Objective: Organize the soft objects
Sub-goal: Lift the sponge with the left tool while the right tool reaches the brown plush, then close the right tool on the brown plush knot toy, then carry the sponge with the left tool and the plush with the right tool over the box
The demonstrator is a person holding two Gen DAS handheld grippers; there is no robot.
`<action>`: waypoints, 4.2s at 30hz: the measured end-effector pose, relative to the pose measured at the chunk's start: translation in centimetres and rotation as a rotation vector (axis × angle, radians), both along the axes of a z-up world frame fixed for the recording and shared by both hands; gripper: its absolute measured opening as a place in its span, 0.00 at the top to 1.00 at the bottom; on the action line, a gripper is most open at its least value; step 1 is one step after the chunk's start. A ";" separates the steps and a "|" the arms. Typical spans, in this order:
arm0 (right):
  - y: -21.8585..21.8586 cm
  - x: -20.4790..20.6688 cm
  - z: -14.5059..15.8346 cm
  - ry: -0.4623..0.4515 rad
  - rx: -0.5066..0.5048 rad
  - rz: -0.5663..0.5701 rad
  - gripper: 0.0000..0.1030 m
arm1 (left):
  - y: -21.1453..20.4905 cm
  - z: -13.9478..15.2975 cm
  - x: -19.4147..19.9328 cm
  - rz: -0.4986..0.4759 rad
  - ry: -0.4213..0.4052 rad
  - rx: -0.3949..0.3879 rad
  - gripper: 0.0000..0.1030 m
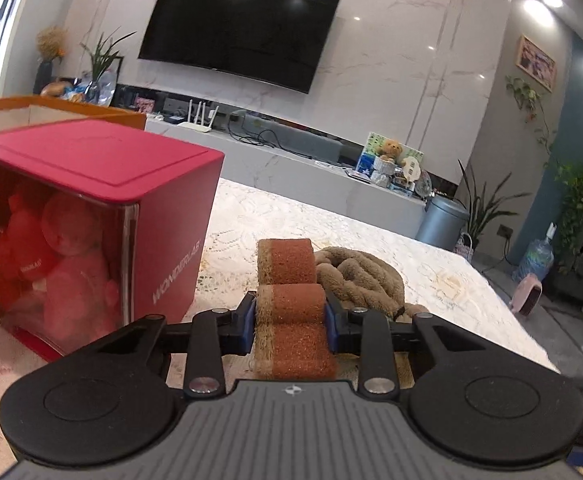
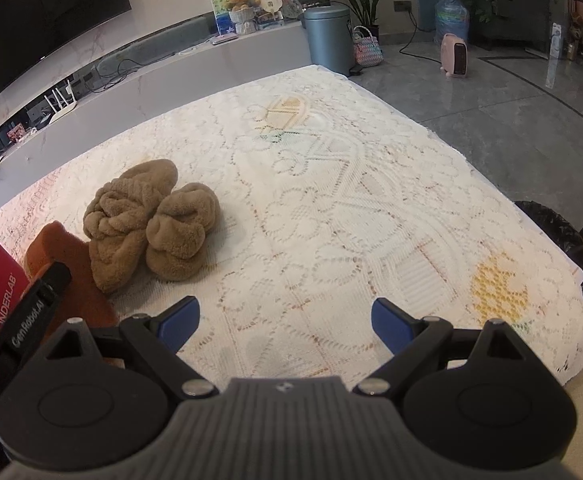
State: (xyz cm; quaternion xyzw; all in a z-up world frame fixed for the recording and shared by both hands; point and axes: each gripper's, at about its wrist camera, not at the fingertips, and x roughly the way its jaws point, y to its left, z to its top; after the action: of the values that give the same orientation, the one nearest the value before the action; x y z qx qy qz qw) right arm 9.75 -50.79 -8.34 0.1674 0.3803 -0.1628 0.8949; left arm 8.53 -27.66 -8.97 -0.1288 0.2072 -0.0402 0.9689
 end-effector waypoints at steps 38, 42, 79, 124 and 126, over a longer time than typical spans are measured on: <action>7.1 8.2 -3.3 -0.227 -0.173 0.278 0.33 | 0.5 -3.2 -0.9 -0.136 0.081 0.176 0.65; 7.8 7.5 -2.2 -0.208 -0.231 0.390 0.62 | 0.9 -3.5 -1.1 -0.123 0.071 0.141 0.65; 6.7 6.8 -3.6 -0.146 -0.342 0.637 0.40 | 1.0 -3.0 -1.0 -0.138 0.066 0.145 0.66; 24.0 -7.6 19.8 -0.559 -0.331 0.395 0.48 | 20.0 18.0 -5.1 -0.153 -0.189 -0.204 0.66; 25.6 -7.0 20.2 -0.557 -0.293 0.391 0.48 | 23.0 17.6 -3.4 -0.162 -0.135 -0.264 0.66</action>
State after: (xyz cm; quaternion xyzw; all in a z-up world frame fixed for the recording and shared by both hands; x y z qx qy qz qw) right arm 2.73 -25.16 11.85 -0.0003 0.1198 0.0102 0.9928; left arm 5.12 -4.61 8.61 -0.2350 0.1443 -0.1535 0.9489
